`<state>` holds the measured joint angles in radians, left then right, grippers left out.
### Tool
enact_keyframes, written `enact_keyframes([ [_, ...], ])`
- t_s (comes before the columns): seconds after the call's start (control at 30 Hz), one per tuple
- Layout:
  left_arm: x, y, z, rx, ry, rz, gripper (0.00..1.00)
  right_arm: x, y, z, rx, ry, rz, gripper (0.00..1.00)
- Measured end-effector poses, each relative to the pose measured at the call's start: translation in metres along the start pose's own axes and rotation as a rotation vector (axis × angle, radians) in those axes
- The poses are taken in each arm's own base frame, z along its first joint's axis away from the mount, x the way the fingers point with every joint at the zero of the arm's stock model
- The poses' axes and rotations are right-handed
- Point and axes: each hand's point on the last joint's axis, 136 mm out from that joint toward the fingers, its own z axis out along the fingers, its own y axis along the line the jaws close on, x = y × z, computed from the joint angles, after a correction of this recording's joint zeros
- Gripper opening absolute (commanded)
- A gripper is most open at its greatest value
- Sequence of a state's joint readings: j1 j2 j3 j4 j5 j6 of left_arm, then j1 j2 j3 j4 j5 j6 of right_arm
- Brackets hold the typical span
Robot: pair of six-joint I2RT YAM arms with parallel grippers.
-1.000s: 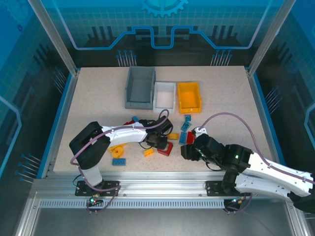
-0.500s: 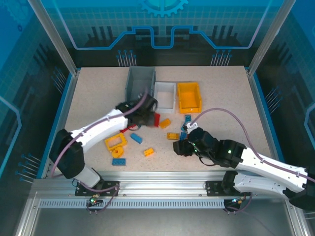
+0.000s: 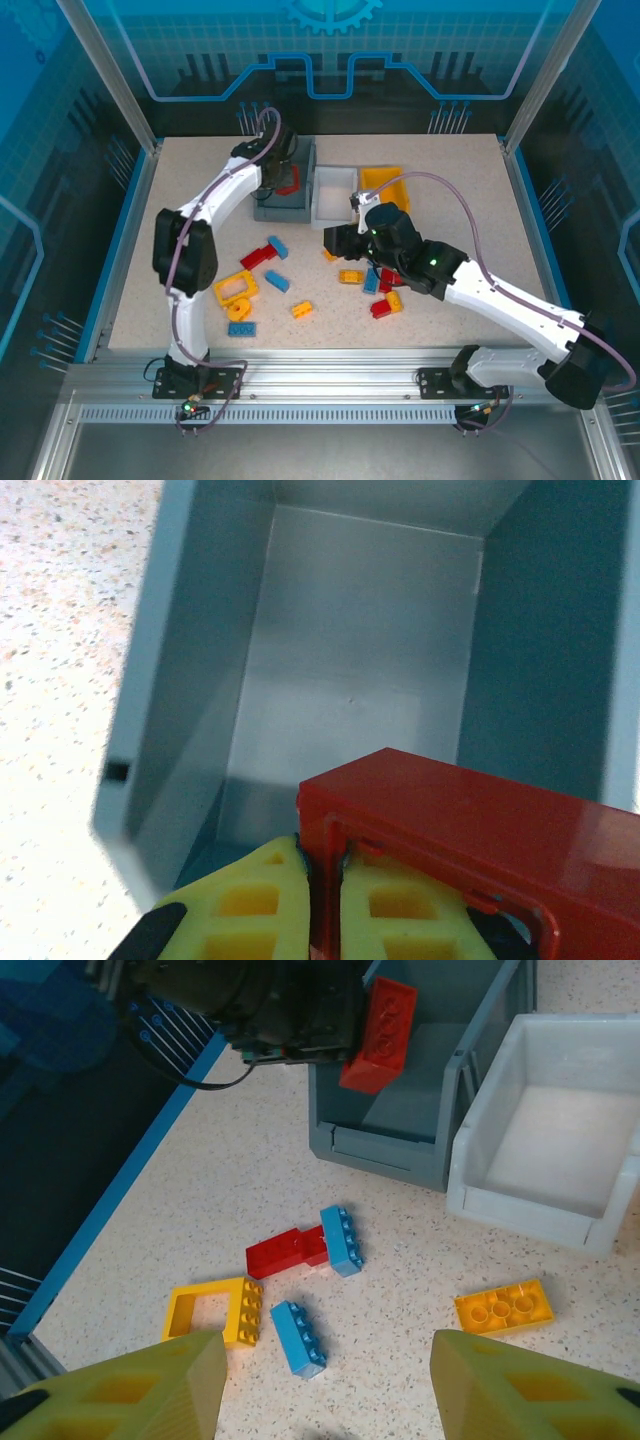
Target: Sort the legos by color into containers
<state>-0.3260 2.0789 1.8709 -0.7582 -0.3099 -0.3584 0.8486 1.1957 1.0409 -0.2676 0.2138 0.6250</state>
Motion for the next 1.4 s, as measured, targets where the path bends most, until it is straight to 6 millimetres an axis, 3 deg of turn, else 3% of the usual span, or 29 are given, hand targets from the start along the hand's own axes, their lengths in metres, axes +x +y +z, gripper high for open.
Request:
enact_keyframes([
  [0.3,0.006,-0.008,0.065,-0.048,0.074,0.017,0.05,0.005,-0.003,0.004,-0.003,0.020,0.019,0.58],
  [0.4,0.012,-0.004,0.077,-0.063,0.099,0.023,0.13,0.008,-0.004,0.005,-0.001,0.029,0.025,0.58],
  [0.53,0.015,-0.001,0.079,-0.070,0.113,0.041,0.30,0.010,-0.004,0.007,-0.003,0.040,0.026,0.58],
  [0.8,0.009,-0.002,0.070,-0.061,0.096,0.035,0.31,0.024,-0.010,0.019,0.024,0.089,0.023,0.58],
  [0.97,-0.011,0.000,0.026,-0.031,0.031,0.013,0.33,0.028,-0.011,0.021,0.034,0.115,-0.015,0.56],
  [1.07,-0.017,0.009,-0.028,0.007,-0.033,-0.025,0.37,0.033,0.003,0.034,0.024,0.155,-0.082,0.54],
  [1.13,-0.012,0.020,-0.075,0.046,-0.082,-0.064,0.38,0.043,0.021,0.049,0.000,0.198,-0.138,0.53],
  [1.27,0.024,0.051,-0.167,0.152,-0.179,-0.158,0.41,0.085,0.064,0.087,-0.065,0.320,-0.238,0.53],
  [1.4,0.089,0.085,-0.216,0.230,-0.204,-0.254,0.41,0.126,0.090,0.125,-0.080,0.428,-0.284,0.54],
])
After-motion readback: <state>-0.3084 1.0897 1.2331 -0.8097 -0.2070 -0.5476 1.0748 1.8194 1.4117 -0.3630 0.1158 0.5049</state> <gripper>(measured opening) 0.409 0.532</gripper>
